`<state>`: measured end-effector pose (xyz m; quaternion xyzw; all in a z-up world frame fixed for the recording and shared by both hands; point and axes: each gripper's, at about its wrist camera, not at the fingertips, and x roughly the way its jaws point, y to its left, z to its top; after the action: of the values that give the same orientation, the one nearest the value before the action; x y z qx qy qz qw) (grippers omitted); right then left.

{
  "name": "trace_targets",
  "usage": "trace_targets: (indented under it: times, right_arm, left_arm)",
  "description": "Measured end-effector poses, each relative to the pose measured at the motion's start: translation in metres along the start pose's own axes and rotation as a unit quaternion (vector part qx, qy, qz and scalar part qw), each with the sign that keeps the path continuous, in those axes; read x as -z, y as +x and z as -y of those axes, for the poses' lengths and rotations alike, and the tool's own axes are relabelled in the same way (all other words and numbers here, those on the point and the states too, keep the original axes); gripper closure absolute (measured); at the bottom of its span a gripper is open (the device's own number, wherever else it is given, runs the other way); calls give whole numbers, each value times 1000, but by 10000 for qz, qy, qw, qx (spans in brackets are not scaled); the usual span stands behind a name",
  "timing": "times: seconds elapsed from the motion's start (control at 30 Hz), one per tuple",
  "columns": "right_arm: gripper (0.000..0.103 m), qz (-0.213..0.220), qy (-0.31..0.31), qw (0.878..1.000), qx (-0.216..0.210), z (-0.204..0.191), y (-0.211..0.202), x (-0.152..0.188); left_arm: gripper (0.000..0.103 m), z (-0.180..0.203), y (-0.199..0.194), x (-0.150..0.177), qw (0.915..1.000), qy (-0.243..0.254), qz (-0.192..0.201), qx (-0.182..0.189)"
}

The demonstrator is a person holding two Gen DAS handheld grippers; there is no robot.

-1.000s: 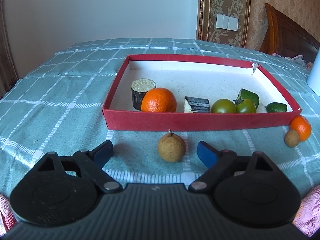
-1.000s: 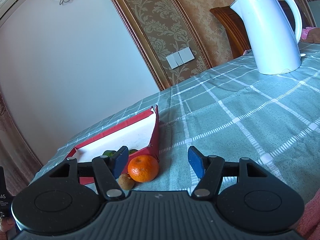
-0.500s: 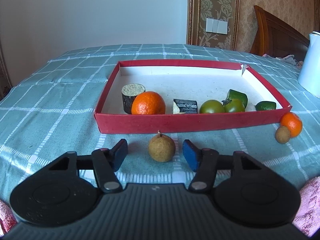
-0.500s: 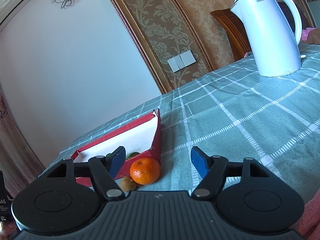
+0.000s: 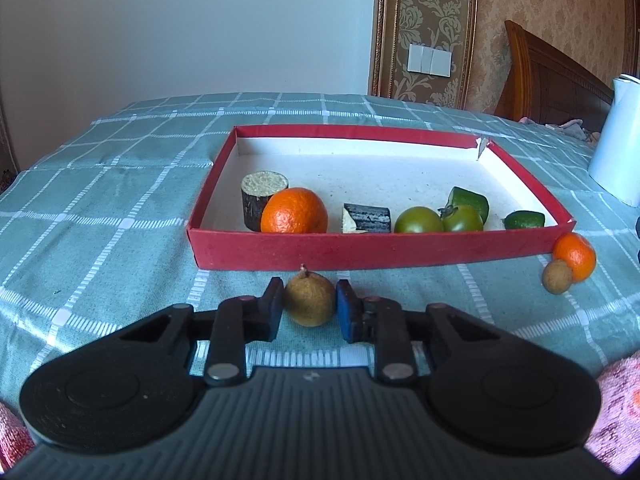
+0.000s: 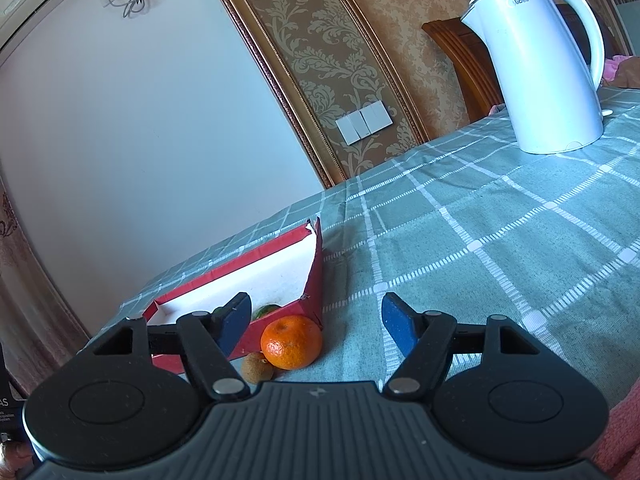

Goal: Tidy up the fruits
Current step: 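Close the left gripper on the brown round fruit, then carry the brown round fruit into the red tray and open the left gripper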

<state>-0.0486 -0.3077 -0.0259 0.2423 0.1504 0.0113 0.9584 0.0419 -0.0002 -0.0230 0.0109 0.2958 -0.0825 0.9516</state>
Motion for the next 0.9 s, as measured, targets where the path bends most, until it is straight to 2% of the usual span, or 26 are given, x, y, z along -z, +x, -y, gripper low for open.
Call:
trace_targets:
  times: [0.33, 0.57, 0.67, 0.8, 0.83, 0.9]
  right_arm:
    - [31, -158, -49, 9999, 23, -3, 3, -1]
    - [31, -696, -316, 9970, 78, -10, 19, -1]
    - [31, -1092, -715, 9908, 349, -21, 30, 2]
    - [31, -1359, -1112, 9821, 675, -33, 39, 6]
    - [27, -1404, -1194, 9801, 734, -36, 41, 7]
    - [26, -1483, -1432, 9747, 870, -43, 45, 11]
  left_arm:
    - [78, -1, -4, 2, 10000, -19, 62, -29]
    - [78, -8, -15, -1, 9998, -44, 170, -69]
    - [78, -13, -17, -3, 9997, -99, 202, -76]
    - [78, -18, -18, -2, 9996, -135, 205, -101]
    - [78, -20, -18, -3, 9996, -146, 207, -101]
    - [78, -21, -19, -3, 9996, -156, 217, -104]
